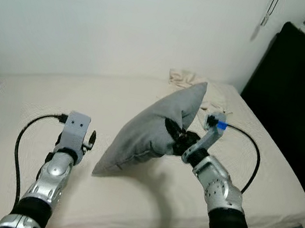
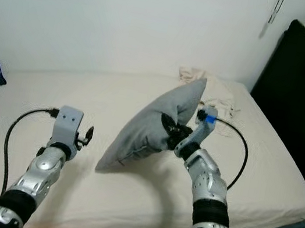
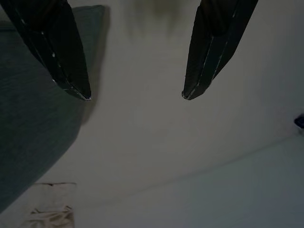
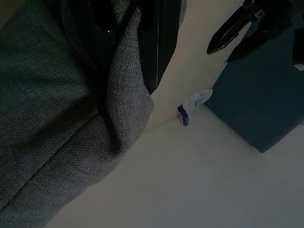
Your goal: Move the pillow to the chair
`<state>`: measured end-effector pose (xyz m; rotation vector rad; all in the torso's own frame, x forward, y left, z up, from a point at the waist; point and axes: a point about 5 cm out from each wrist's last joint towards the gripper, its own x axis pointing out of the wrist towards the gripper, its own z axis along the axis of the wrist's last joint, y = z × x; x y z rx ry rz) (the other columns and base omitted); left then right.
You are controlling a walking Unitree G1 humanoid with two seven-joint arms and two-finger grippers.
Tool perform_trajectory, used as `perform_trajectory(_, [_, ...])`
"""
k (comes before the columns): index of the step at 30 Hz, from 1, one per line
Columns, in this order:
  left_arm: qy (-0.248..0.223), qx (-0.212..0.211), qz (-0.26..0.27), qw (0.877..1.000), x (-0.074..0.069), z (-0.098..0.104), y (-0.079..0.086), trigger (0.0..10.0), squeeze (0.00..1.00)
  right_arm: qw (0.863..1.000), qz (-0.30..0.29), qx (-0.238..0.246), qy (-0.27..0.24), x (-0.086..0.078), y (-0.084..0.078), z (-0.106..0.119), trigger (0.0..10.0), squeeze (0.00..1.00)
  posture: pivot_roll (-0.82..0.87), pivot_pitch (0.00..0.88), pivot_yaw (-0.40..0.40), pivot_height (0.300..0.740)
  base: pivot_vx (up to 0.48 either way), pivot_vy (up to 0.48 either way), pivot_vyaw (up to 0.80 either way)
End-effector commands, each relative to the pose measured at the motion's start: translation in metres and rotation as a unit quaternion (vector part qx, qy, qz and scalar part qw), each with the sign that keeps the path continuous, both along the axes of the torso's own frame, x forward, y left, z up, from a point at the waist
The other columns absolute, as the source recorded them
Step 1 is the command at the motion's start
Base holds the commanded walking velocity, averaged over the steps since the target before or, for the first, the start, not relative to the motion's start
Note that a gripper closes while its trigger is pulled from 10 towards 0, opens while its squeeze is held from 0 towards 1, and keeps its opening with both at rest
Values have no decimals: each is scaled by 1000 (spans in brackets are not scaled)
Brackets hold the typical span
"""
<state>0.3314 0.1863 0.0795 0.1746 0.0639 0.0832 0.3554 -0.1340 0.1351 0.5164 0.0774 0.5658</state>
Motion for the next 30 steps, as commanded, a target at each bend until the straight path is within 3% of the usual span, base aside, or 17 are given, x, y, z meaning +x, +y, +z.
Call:
perform_trajectory(1, [24,11,18,999,-5,-10,13,10000,0,999,-7,4,-38,4,1,14,10000,0,14,0,11,740,0,0,0])
perform_trajectory(7, [37,20,18,999,-8,-17,16,10000,0,999,-18,3,-36,5,-1,13,10000,0,17,0,13,740,0,0,0])
perform_trajectory(11, [67,25,19,997,-20,-35,17,10000,0,998,-19,-31,-48,0,-2,4,10000,0,18,0,15,740,0,0,0])
perform_trajectory(15, [74,27,23,997,-25,-40,18,10000,0,998,-3,-45,-44,-3,1,-1,10000,0,18,0,14,740,0,0,800])
perform_trajectory(26, [88,45,64,993,-37,-46,47,10000,0,997,40,-53,-27,-14,16,-18,10000,0,33,0,9,740,0,0,800])
perform_trajectory(30, [92,49,67,992,-40,-49,50,10000,0,997,54,-52,-25,-19,24,-23,10000,0,37,0,7,740,0,0,800])
